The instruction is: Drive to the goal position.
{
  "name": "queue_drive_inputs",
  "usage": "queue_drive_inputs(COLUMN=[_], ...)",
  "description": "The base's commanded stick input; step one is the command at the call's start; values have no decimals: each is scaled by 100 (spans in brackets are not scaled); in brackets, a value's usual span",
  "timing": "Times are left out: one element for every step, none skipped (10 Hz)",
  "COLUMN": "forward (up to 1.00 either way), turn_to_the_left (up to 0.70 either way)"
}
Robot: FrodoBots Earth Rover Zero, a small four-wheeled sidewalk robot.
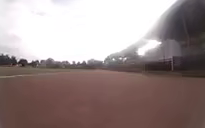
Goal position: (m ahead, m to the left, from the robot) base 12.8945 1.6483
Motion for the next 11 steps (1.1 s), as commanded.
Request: queue_drive_inputs(forward=[70, 70, 70, 70, 70, 70, 70, 70, 70, 70, 70], turn_to_the_left=[0, 0, 0, 0, 0, 0, 0, 0, 0, 0, 0])
